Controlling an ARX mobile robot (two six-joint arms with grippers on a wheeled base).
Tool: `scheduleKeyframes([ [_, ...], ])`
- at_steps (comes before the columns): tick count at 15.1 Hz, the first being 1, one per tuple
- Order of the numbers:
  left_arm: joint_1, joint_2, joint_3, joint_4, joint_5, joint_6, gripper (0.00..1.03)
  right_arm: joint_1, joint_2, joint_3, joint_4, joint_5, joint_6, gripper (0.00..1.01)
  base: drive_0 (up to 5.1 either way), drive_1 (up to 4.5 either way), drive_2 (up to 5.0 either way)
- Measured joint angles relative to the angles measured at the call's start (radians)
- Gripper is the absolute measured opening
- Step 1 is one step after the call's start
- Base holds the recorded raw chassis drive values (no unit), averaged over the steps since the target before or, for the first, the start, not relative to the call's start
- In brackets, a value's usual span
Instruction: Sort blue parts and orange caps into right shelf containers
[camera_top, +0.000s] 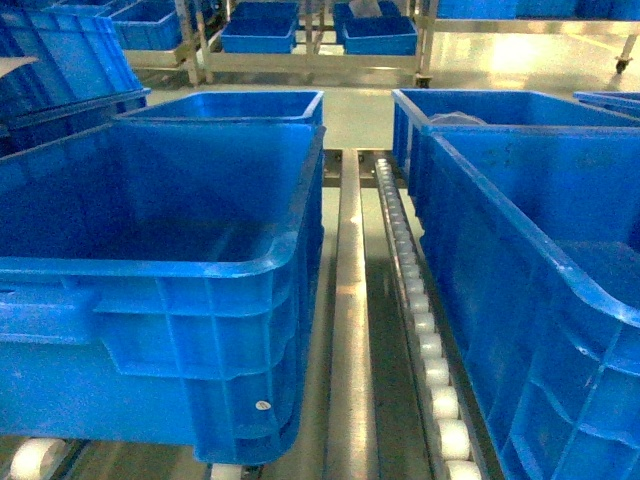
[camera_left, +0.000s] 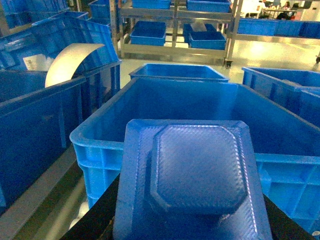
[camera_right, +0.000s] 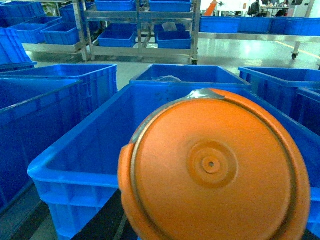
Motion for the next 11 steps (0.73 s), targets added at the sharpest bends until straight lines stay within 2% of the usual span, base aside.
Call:
scheduleKeyframes([
  [1, 0.0, 0.0, 0.0, 0.001, 0.0, 0.0, 0.41, 0.001, 0.0, -0.001, 0.009, 0.006, -0.005, 0.43, 0.0, 0.0, 0.0],
  [3, -0.013, -0.007, -0.002, 0.03, -0.027, -0.001, 0.41, 0.017, -0.006, -0.004, 0.056, 0.048, -0.029, 0.43, 0.0, 0.0, 0.0],
  [4, -0.029, -0.008, -0.002, 0.072, -0.067, -0.002, 0.41, 0.036, -0.006, -0.005, 0.109, 0.089, -0.045, 0.43, 0.0, 0.0, 0.0],
  [5, -0.039, -0.007, -0.002, 0.097, -0.087, -0.003, 0.41, 0.045, -0.006, -0.005, 0.134, 0.105, -0.055, 0.43, 0.0, 0.0, 0.0],
  [6, -0.088, 0.0, -0.002, 0.188, -0.157, -0.005, 0.41, 0.077, -0.003, -0.004, 0.224, 0.152, -0.098, 0.43, 0.0, 0.0, 0.0],
  [7, -0.137, 0.013, -0.001, 0.208, -0.203, -0.003, 0.41, 0.085, 0.004, -0.002, 0.208, 0.161, -0.132, 0.43, 0.0, 0.0, 0.0],
  [8, -0.151, 0.077, 0.0, 0.287, -0.211, 0.007, 0.41, 0.084, 0.026, -0.001, 0.23, 0.164, -0.143, 0.43, 0.0, 0.0, 0.0],
  [9, -0.14, 0.191, 0.001, 0.408, -0.196, 0.019, 0.41, 0.077, 0.085, 0.0, 0.305, 0.141, -0.151, 0.43, 0.0, 0.0, 0.0],
  [10, -0.12, 0.363, 0.019, 0.56, -0.169, 0.029, 0.41, 0.052, 0.212, 0.011, 0.425, 0.113, -0.153, 0.43, 0.0, 0.0, 0.0],
  [11, -0.103, 0.57, 0.079, 0.71, -0.139, 0.039, 0.41, 0.022, 0.382, 0.042, 0.556, 0.068, -0.135, 0.43, 0.0, 0.0, 0.0],
])
